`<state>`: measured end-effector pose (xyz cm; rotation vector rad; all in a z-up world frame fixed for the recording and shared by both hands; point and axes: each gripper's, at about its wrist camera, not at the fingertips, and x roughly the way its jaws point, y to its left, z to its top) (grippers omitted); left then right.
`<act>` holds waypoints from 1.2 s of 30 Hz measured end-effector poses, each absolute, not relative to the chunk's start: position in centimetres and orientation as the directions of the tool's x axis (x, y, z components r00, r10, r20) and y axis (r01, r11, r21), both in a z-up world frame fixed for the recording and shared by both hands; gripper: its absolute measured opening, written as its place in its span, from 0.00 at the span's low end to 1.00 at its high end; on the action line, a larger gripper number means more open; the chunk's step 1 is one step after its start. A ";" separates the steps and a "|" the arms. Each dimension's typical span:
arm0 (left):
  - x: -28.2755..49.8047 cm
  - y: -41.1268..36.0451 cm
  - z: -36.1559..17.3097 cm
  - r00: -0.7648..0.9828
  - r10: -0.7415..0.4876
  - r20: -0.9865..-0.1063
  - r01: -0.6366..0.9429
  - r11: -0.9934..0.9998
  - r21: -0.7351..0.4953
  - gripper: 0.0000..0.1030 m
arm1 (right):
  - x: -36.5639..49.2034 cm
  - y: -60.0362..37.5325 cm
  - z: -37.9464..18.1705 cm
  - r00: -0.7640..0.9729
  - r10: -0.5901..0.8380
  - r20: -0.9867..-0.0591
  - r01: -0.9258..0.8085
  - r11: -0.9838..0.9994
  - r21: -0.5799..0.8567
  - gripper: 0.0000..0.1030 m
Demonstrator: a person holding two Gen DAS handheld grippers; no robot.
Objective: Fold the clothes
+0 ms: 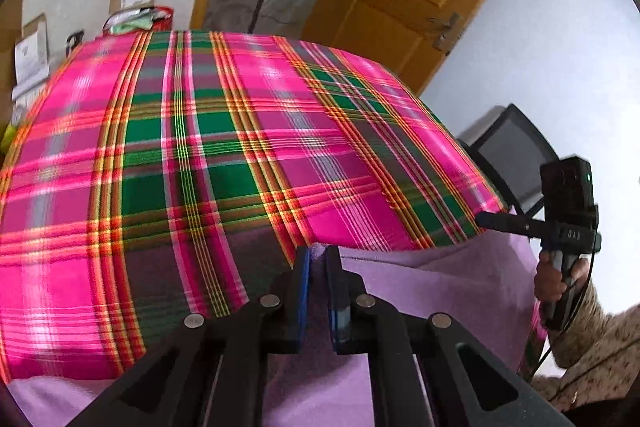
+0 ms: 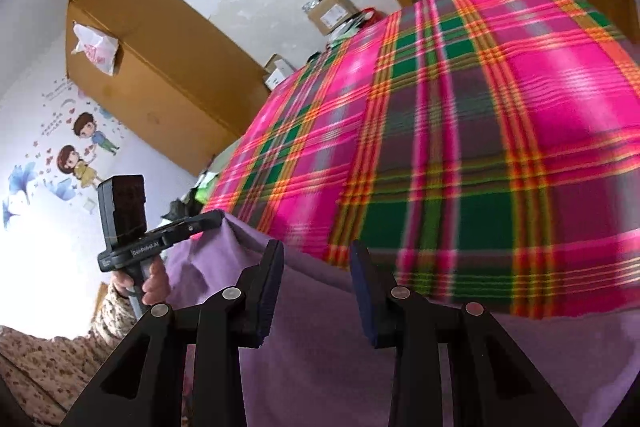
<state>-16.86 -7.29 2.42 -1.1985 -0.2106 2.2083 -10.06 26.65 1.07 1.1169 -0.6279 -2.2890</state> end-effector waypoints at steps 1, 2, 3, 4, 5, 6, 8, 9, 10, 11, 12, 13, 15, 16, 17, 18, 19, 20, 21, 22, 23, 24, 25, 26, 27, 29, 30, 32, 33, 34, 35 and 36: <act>-17.0 -7.3 2.2 -0.401 0.583 -0.707 -0.428 -0.801 -0.418 0.08 | -10.1 26.7 1.2 -0.533 -0.604 -0.593 0.251 -0.782 0.571 0.34; -17.2 -7.3 2.0 -0.398 0.585 -0.707 -0.421 -0.801 -0.426 0.08 | -10.1 26.6 1.2 -0.531 -0.585 -0.612 0.265 -0.801 0.536 0.34; -17.3 -7.3 1.8 -0.395 0.584 -0.710 -0.417 -0.802 -0.428 0.08 | -10.2 26.4 1.2 -0.529 -0.570 -0.629 0.280 -0.817 0.504 0.34; -17.4 -7.3 1.6 -0.392 0.582 -0.712 -0.413 -0.803 -0.429 0.08 | -10.2 26.1 1.2 -0.519 -0.558 -0.648 0.306 -0.829 0.468 0.34; -17.4 -7.3 1.6 -0.393 0.586 -0.709 -0.414 -0.801 -0.432 0.08 | -10.2 25.6 1.1 -0.503 -0.543 -0.672 0.338 -0.839 0.426 0.34; -17.3 -7.3 1.7 -0.393 0.591 -0.705 -0.416 -0.798 -0.436 0.08 | -10.1 25.1 1.0 -0.488 -0.535 -0.690 0.366 -0.843 0.395 0.34; -17.3 -7.3 1.8 -0.394 0.602 -0.694 -0.422 -0.790 -0.446 0.08 | -9.8 23.6 0.6 -0.444 -0.517 -0.732 0.451 -0.835 0.316 0.34; -17.4 -7.3 1.9 -0.394 0.602 -0.694 -0.424 -0.789 -0.444 0.08 | -9.6 22.9 0.4 -0.423 -0.506 -0.752 0.490 -0.826 0.280 0.34; -17.5 -7.2 2.0 -0.395 0.601 -0.695 -0.427 -0.790 -0.440 0.08 | -9.5 22.2 0.0 -0.402 -0.495 -0.770 0.521 -0.816 0.252 0.34; -17.5 -7.1 2.0 -0.393 0.598 -0.699 -0.428 -0.792 -0.436 0.08 | -9.4 21.7 -0.3 -0.388 -0.486 -0.783 0.546 -0.806 0.230 0.34; -17.6 -6.9 2.0 -0.391 0.594 -0.703 -0.428 -0.794 -0.432 0.08 | -9.3 21.5 -0.4 -0.385 -0.484 -0.786 0.560 -0.799 0.219 0.34; -17.7 -6.8 2.0 -0.389 0.591 -0.706 -0.428 -0.795 -0.430 0.08 | -9.3 21.3 -0.6 -0.383 -0.485 -0.786 0.568 -0.795 0.213 0.33; -17.8 -6.7 1.8 -0.386 0.589 -0.710 -0.426 -0.797 -0.429 0.08 | -9.4 21.5 -0.6 -0.386 -0.494 -0.779 0.567 -0.793 0.222 0.22; -17.9 -6.8 1.8 -0.385 0.590 -0.710 -0.424 -0.796 -0.432 0.08 | -9.5 21.7 -0.6 -0.396 -0.494 -0.774 0.563 -0.797 0.221 0.07; -17.9 -6.8 1.8 -0.384 0.592 -0.709 -0.422 -0.795 -0.435 0.08 | -9.5 21.9 -0.5 -0.408 -0.493 -0.768 0.557 -0.801 0.219 0.04; -18.0 -6.8 1.8 -0.383 0.592 -0.709 -0.422 -0.795 -0.436 0.08 | -9.4 22.1 -0.3 -0.422 -0.490 -0.763 0.550 -0.807 0.215 0.03; -18.0 -6.8 1.7 -0.383 0.592 -0.709 -0.422 -0.795 -0.436 0.08 | -9.4 22.4 -0.1 -0.436 -0.487 -0.757 0.543 -0.813 0.210 0.02; -18.0 -6.8 1.7 -0.383 0.592 -0.709 -0.422 -0.795 -0.436 0.08 | -9.3 22.6 0.2 -0.452 -0.483 -0.750 0.534 -0.820 0.207 0.02; -18.1 -6.8 1.8 -0.385 0.590 -0.710 -0.422 -0.796 -0.433 0.08 | -9.2 22.9 0.4 -0.471 -0.479 -0.741 0.522 -0.828 0.203 0.02; -18.1 -6.8 1.7 -0.386 0.588 -0.711 -0.421 -0.798 -0.431 0.08 | -9.2 23.2 0.7 -0.489 -0.477 -0.730 0.509 -0.836 0.204 0.02; -18.2 -6.7 1.7 -0.387 0.586 -0.712 -0.420 -0.800 -0.430 0.08 | -9.3 23.3 1.0 -0.502 -0.479 -0.720 0.496 -0.841 0.214 0.02; -18.2 -6.6 1.7 -0.388 0.584 -0.713 -0.418 -0.801 -0.428 0.08 | -9.4 23.5 1.1 -0.507 -0.481 -0.715 0.487 -0.844 0.222 0.02; -18.3 -6.7 1.6 -0.387 0.581 -0.716 -0.413 -0.804 -0.429 0.08 | -9.5 23.7 1.0 -0.508 -0.479 -0.716 0.477 -0.848 0.228 0.02; -18.4 -6.7 1.4 -0.386 0.578 -0.719 -0.406 -0.806 -0.430 0.08 | -9.7 23.8 0.9 -0.508 -0.475 -0.719 0.469 -0.852 0.232 0.02; -18.6 -6.8 1.2 -0.385 0.575 -0.722 -0.400 -0.809 -0.431 0.08 | -9.8 23.8 0.6 -0.503 -0.467 -0.727 0.463 -0.856 0.230 0.02; -18.8 -6.9 0.9 -0.382 0.569 -0.728 -0.387 -0.814 -0.433 0.08 | -10.1 23.6 0.0 -0.489 -0.457 -0.743 0.455 -0.860 0.230 0.02; -18.9 -6.9 0.7 -0.380 0.566 -0.732 -0.381 -0.817 -0.434 0.08 | -10.1 23.5 -0.2 -0.484 -0.455 -0.748 0.452 -0.861 0.231 0.02; -19.1 -7.0 0.4 -0.377 0.560 -0.738 -0.368 -0.822 -0.435 0.08 | -10.2 23.4 -0.6 -0.469 -0.451 -0.759 0.447 -0.862 0.237 0.02; -19.2 -7.1 0.2 -0.376 0.557 -0.741 -0.361 -0.824 -0.436 0.08 | -10.2 23.4 -0.7 -0.473 -0.443 -0.762 0.440 -0.868 0.231 0.02; -19.3 -7.1 0.1 -0.374 0.554 -0.744 -0.355 -0.827 -0.437 0.08 | -10.3 23.6 -0.7 -0.485 -0.424 -0.765 0.424 -0.879 0.218 0.03; -19.4 -7.2 -0.1 -0.372 0.551 -0.747 -0.348 -0.829 -0.438 0.09 | -10.3 23.8 -0.6 -0.492 -0.416 -0.765 0.410 -0.886 0.218 0.05; -19.5 -7.2 -0.3 -0.371 0.548 -0.750 -0.342 -0.831 -0.438 0.09 | -10.4 24.3 -0.5 -0.494 -0.417 -0.763 0.392 -0.890 0.233 0.06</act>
